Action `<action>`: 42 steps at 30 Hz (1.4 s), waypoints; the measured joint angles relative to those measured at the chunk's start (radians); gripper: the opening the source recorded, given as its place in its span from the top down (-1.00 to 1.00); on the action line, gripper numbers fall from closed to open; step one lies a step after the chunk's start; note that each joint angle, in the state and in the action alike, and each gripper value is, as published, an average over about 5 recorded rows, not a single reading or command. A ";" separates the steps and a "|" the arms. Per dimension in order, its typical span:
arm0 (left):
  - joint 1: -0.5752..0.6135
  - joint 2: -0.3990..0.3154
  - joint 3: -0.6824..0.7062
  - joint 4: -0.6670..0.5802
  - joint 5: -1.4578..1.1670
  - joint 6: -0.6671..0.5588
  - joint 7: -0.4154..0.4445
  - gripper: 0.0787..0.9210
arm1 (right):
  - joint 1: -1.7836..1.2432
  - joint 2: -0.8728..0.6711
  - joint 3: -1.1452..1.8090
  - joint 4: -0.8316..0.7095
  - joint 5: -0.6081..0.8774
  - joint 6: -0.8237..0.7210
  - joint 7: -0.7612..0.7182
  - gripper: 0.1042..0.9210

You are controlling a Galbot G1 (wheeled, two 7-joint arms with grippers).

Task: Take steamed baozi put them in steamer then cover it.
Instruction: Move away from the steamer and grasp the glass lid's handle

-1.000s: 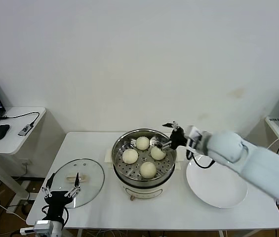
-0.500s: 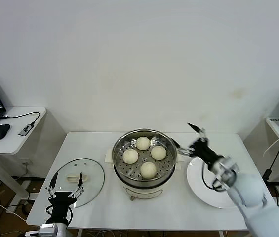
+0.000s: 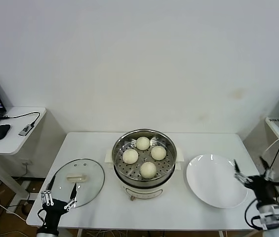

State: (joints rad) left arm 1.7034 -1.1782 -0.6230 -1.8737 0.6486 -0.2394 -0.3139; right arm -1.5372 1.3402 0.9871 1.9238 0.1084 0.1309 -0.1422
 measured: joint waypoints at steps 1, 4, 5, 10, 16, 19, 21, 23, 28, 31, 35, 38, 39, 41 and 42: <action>-0.003 0.007 -0.002 0.010 0.046 -0.001 -0.002 -0.77 | -0.003 0.010 0.007 -0.003 -0.005 0.003 0.009 -0.76; -0.019 0.025 -0.004 0.041 0.174 0.001 -0.003 -0.77 | -0.012 0.036 0.027 -0.010 -0.015 0.011 0.031 -0.76; -0.027 0.031 -0.004 0.052 0.211 0.002 -0.003 -0.77 | -0.015 0.042 0.033 -0.011 -0.018 0.013 0.036 -0.76; -0.074 0.058 0.005 0.110 0.349 0.014 0.004 -0.77 | -0.032 0.068 0.062 -0.015 -0.033 0.024 0.056 -0.76; -0.137 0.075 0.029 0.176 0.442 0.029 0.011 -0.77 | -0.051 0.094 0.076 -0.023 -0.055 0.036 0.071 -0.76; -0.170 0.082 0.042 0.205 0.474 0.036 0.016 -0.77 | -0.056 0.104 0.079 -0.023 -0.064 0.039 0.076 -0.76; -0.193 0.088 0.051 0.224 0.491 0.042 0.020 -0.77 | -0.059 0.109 0.081 -0.022 -0.069 0.040 0.079 -0.76; -0.217 0.093 0.060 0.244 0.505 0.046 0.025 -0.77 | -0.062 0.112 0.083 -0.022 -0.073 0.041 0.082 -0.76; -0.278 0.098 0.080 0.293 0.534 0.052 0.035 -0.77 | -0.072 0.116 0.087 -0.030 -0.082 0.046 0.086 -0.76; -0.311 0.098 0.090 0.321 0.548 0.053 0.037 -0.77 | -0.073 0.120 0.087 -0.036 -0.089 0.048 0.086 -0.76; -0.352 0.099 0.100 0.356 0.566 0.056 0.042 -0.77 | -0.071 0.124 0.085 -0.045 -0.098 0.049 0.085 -0.76; -0.378 0.103 0.105 0.382 0.575 0.057 0.047 -0.77 | -0.071 0.125 0.083 -0.049 -0.103 0.048 0.083 -0.76; -0.385 0.105 0.107 0.390 0.577 0.058 0.048 -0.77 | -0.070 0.126 0.083 -0.050 -0.104 0.048 0.083 -0.76; -0.395 0.108 0.108 0.402 0.580 0.058 0.051 -0.77 | -0.070 0.126 0.082 -0.052 -0.106 0.048 0.082 -0.76; -0.399 0.110 0.109 0.407 0.581 0.058 0.052 -0.77 | -0.069 0.126 0.082 -0.053 -0.107 0.047 0.082 -0.76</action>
State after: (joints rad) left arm 1.3040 -1.0684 -0.5138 -1.4671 1.2295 -0.1812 -0.2620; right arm -1.6067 1.4662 1.0696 1.8704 0.0011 0.1783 -0.0603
